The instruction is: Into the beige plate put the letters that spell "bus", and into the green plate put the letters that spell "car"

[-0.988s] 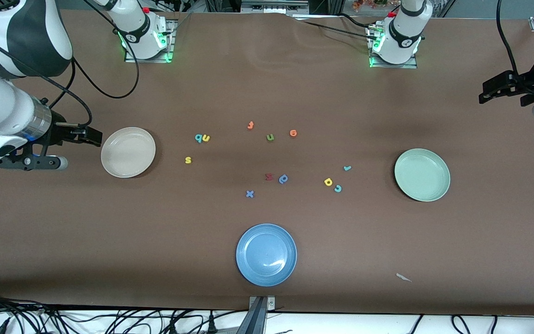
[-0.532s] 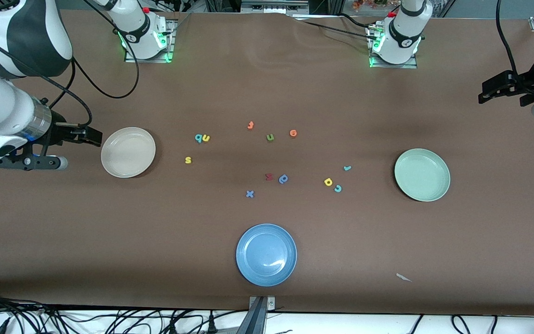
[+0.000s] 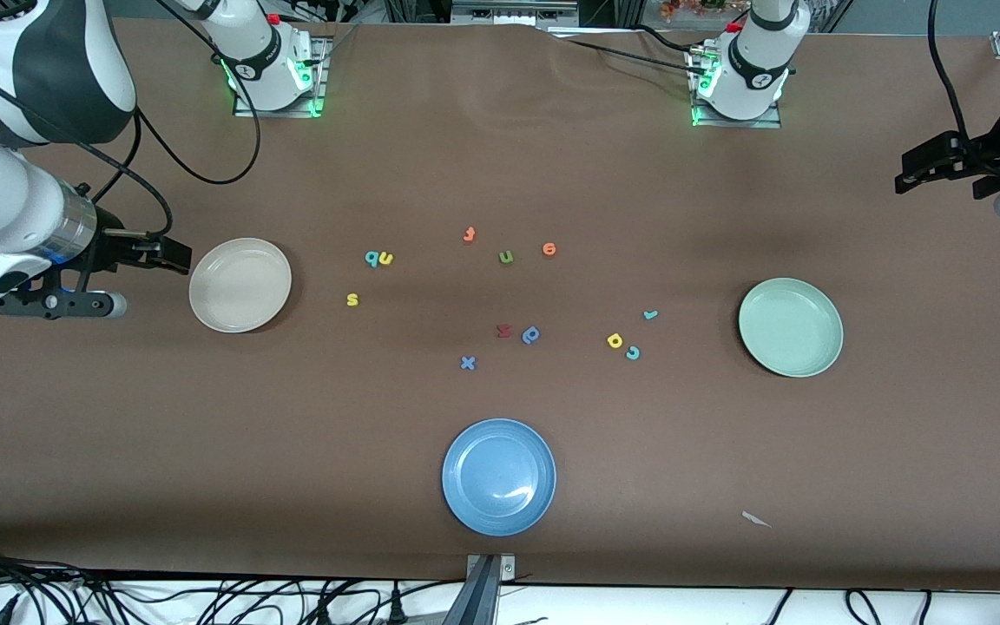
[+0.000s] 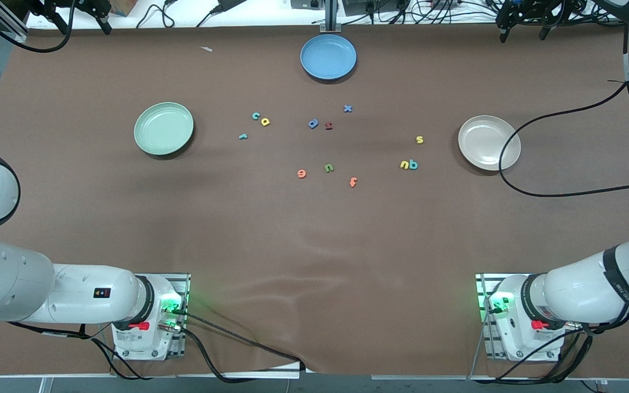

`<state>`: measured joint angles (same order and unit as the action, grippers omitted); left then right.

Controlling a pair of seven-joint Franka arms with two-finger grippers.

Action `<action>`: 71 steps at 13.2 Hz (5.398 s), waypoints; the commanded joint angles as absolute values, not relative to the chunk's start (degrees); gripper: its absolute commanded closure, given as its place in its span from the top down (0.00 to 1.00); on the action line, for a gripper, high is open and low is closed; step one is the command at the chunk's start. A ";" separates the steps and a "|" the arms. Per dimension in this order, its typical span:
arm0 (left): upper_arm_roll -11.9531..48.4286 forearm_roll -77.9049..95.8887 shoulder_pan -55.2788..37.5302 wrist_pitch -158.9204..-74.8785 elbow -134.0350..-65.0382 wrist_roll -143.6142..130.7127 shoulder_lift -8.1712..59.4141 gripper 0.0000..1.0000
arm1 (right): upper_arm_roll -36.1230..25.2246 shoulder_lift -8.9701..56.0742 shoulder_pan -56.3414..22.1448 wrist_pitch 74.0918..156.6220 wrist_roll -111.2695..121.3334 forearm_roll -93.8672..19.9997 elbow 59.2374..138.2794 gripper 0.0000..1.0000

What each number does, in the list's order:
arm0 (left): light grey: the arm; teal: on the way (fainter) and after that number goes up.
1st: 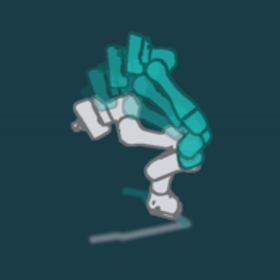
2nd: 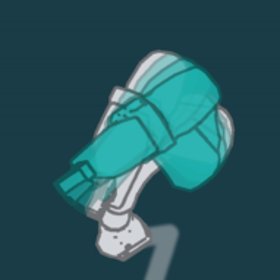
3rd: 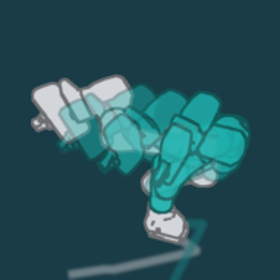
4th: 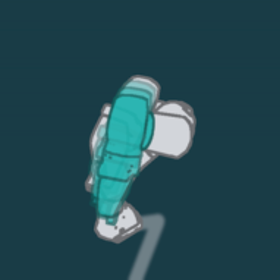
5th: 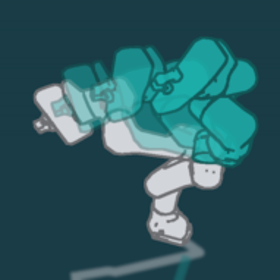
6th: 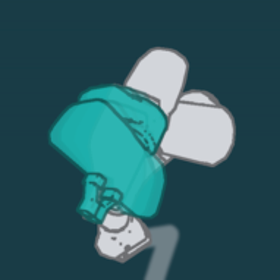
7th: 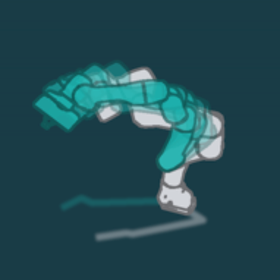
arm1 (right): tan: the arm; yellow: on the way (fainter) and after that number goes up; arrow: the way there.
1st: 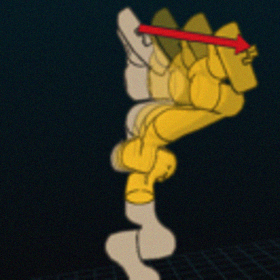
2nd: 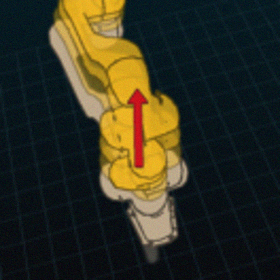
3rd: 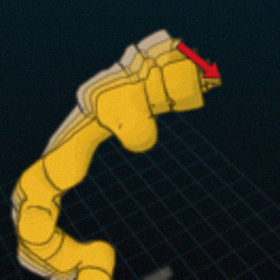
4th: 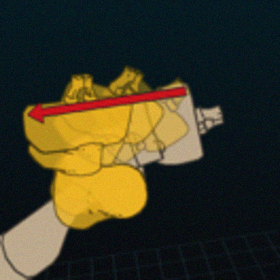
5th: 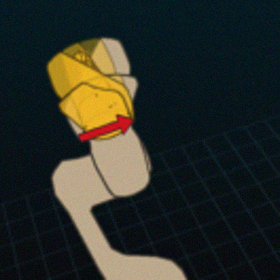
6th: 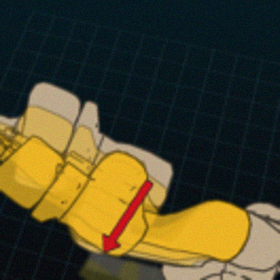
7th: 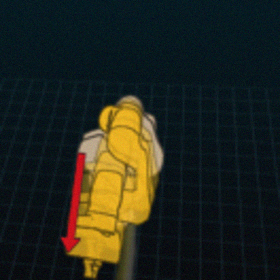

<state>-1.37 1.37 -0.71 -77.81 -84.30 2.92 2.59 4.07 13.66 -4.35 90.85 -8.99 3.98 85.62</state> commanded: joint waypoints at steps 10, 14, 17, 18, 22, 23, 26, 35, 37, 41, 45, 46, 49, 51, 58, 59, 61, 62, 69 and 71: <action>-1.58 3.25 -0.44 -76.46 -82.44 2.99 3.34 1.00 | 4.22 13.01 -4.39 90.53 -9.76 3.87 85.52 1.00; -1.58 3.25 -0.44 -76.46 -82.35 2.99 3.34 1.00 | 4.22 13.01 -4.39 90.61 -9.76 3.87 85.52 1.00; -1.67 3.25 -0.35 -76.46 -82.44 2.99 3.34 1.00 | 4.22 13.01 -4.39 90.53 -9.76 3.69 85.52 1.00; -1.67 3.25 -0.35 -76.46 -82.44 2.99 3.34 1.00 | 4.22 13.01 -4.39 90.53 -9.76 3.43 85.52 1.00; -1.67 3.25 -0.35 -76.46 -82.44 3.08 3.34 1.00 | 4.22 13.01 -4.39 90.53 -9.76 3.43 85.52 1.00; -1.67 3.25 -0.35 -76.46 -82.44 3.08 3.34 1.00 | 4.22 13.01 -4.39 90.53 -9.76 3.43 85.52 1.00; -1.67 3.25 -0.35 -76.46 -82.44 3.08 3.34 1.00 | 4.22 13.01 -4.39 90.53 -9.76 3.43 85.52 1.00; -1.67 3.25 -0.53 -76.46 -82.53 3.08 3.34 1.00 | 4.22 13.01 -4.39 90.44 -9.76 3.43 85.52 1.00; -1.67 3.25 -0.44 -76.46 -82.35 3.16 3.34 1.00 | 4.22 13.01 -4.39 90.53 -9.76 3.43 85.52 1.00; -1.67 3.25 -0.26 -76.46 -82.53 3.43 3.34 1.00 | 4.22 13.01 -4.39 90.44 -9.76 3.43 85.52 1.00; -1.76 3.16 -0.26 -76.46 -82.71 3.43 3.34 1.00 | 4.22 13.01 -4.39 90.44 -9.76 3.43 85.43 1.00; -1.76 3.16 -0.26 -76.46 -82.71 3.43 3.34 1.00 | 4.22 13.01 -4.39 90.53 -9.76 3.51 85.43 1.00; -1.76 3.16 -0.26 -76.46 -82.71 3.43 3.34 1.00 | 4.39 13.01 -4.57 90.26 -9.76 3.60 85.43 1.00; -1.76 3.16 -0.26 -76.46 -82.71 3.43 3.34 1.00 | 4.92 13.01 -5.80 90.18 -9.76 3.51 85.52 1.00; -1.76 3.16 -0.18 -76.46 -82.79 3.43 3.34 1.00 | 5.89 16.34 -14.14 93.50 -20.73 4.04 86.74 1.00; -1.76 3.16 -0.18 -76.46 -82.79 3.43 3.34 1.00 | 5.89 16.96 -14.67 95.26 -21.00 4.04 87.88 0.99; -1.76 3.16 -0.18 -76.46 -82.79 3.43 3.34 1.00 | 5.98 17.75 -15.29 100.26 -21.09 3.78 91.91 0.99; -1.76 3.16 -0.18 -76.46 -82.79 3.43 3.34 1.00 | 5.98 18.10 -15.55 102.98 -21.18 3.78 94.02 0.99; -1.76 3.16 -0.18 -76.46 -82.71 3.43 3.34 1.00 | 6.06 25.39 -17.75 115.82 -24.26 3.69 102.91 0.99; -1.76 3.16 -0.26 -76.46 -82.44 3.43 3.43 1.00 | 6.06 25.84 -17.75 123.01 -24.26 3.69 107.99 0.99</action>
